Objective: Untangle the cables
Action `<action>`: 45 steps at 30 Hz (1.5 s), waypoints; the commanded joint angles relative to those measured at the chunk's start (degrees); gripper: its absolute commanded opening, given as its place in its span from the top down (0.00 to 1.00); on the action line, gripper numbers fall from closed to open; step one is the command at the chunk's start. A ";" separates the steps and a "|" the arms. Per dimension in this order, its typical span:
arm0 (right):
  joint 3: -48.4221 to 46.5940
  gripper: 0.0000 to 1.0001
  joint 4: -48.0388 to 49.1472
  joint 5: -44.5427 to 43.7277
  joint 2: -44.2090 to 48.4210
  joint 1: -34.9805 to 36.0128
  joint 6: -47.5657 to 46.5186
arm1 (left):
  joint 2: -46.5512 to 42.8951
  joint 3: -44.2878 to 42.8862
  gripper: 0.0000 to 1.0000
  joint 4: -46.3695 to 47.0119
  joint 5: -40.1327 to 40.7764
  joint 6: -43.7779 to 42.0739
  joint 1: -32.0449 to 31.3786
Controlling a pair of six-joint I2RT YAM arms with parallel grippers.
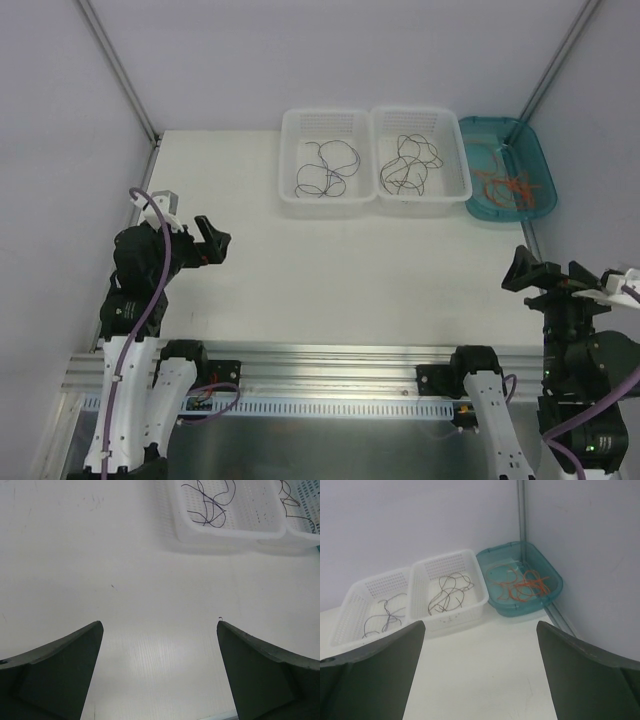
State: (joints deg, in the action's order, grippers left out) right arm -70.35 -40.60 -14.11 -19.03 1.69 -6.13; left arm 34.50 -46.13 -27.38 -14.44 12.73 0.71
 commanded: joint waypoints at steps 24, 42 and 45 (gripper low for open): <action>20.25 0.00 -5.28 -2.85 26.76 2.52 -2.48 | -17.28 -9.42 0.01 -20.52 4.59 -4.73 -4.58; 20.42 0.00 -5.10 -4.00 26.76 2.53 -2.75 | -17.97 -9.51 0.01 -20.61 6.35 -5.17 -5.98; 20.51 0.00 -4.84 -3.91 26.32 2.61 -2.75 | -18.50 -9.51 0.01 -20.61 7.05 -5.17 -5.98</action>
State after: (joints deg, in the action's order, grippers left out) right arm -49.80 -47.24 -16.73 -0.27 3.88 -8.16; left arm 17.02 -54.92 -48.03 -8.80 8.25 -4.93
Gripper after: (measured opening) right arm 0.993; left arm 0.992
